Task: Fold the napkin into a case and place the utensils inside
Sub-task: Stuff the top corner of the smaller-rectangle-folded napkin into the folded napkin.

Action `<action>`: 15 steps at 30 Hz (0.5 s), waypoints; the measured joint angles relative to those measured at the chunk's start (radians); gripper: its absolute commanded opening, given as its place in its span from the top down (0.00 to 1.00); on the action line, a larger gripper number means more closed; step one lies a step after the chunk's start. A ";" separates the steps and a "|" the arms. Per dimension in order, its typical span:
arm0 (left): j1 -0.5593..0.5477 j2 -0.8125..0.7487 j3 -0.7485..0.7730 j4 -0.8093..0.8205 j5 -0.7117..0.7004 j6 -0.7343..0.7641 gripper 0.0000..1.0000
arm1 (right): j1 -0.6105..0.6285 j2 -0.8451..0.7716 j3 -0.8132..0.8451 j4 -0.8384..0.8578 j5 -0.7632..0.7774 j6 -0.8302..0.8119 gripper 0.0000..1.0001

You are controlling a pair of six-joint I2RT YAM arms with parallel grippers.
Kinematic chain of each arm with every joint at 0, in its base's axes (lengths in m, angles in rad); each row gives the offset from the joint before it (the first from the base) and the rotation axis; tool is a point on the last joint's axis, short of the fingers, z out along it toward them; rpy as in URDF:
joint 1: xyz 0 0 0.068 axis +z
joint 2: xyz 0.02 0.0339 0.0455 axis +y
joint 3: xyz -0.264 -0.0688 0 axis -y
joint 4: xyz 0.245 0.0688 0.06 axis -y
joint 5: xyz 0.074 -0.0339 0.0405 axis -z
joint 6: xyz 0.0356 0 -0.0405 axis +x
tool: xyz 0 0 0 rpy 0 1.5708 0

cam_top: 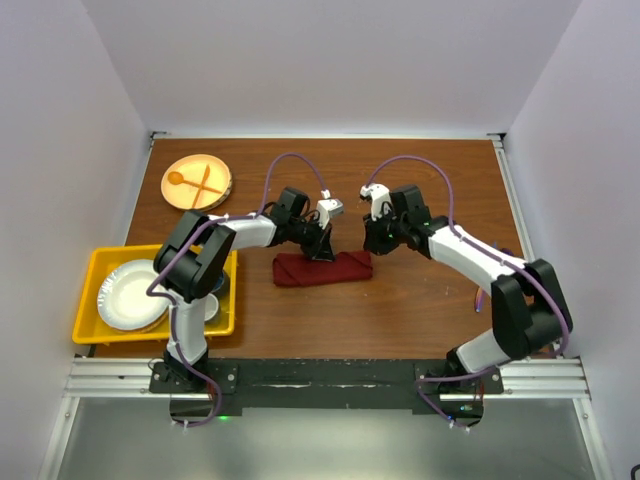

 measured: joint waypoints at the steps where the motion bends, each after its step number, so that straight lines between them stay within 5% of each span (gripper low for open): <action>1: 0.000 0.000 0.000 0.000 0.000 -0.001 1.00 | -0.008 0.021 0.000 0.000 -0.010 0.024 0.88; 15: 0.008 0.002 -0.011 0.026 0.005 -0.044 1.00 | -0.055 0.246 -0.005 0.060 -0.144 0.198 0.89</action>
